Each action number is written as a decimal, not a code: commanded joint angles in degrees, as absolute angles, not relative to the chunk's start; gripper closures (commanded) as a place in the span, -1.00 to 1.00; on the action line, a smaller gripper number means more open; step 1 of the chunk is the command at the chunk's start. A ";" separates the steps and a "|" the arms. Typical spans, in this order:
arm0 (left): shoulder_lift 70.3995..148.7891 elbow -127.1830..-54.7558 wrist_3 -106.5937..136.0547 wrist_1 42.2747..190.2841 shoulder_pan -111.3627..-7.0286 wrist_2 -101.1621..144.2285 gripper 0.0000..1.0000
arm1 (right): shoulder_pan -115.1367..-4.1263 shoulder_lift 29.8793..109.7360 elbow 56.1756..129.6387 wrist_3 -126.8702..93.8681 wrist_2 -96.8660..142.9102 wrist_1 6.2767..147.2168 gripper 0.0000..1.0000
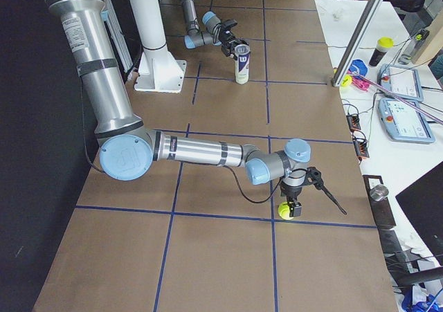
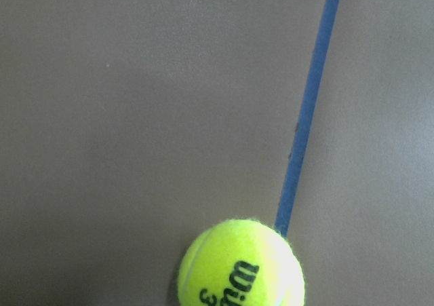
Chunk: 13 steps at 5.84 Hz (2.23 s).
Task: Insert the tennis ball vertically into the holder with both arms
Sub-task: 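Move the right gripper to the second yellow ball and grasp it, then bring the second ball over the can and drop it inside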
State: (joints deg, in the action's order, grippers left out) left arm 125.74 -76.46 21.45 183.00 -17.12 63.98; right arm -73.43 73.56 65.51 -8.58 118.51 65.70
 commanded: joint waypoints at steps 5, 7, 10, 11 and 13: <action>125.77 -76.46 21.45 182.99 -16.96 63.98 -0.91 | -70.49 73.39 64.25 -8.09 111.98 64.60 -0.50; 125.77 -76.46 21.45 182.99 -16.96 63.98 -0.91 | -70.49 73.39 64.25 -8.61 111.53 64.69 0.71; 125.86 -76.46 21.45 182.99 -16.96 63.98 -0.91 | -70.75 76.70 81.03 -10.79 113.37 65.39 0.99; 125.77 -76.38 21.45 182.90 -16.96 63.98 -0.91 | -69.79 76.99 88.26 -22.64 120.51 65.22 0.99; 125.68 -76.38 21.45 182.90 -16.44 63.98 -0.91 | -60.70 76.20 105.82 -52.32 128.31 65.39 0.98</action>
State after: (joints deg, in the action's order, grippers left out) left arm 125.75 -76.39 21.45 182.95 -16.71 63.98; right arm -65.44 76.45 97.18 -38.00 125.70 65.27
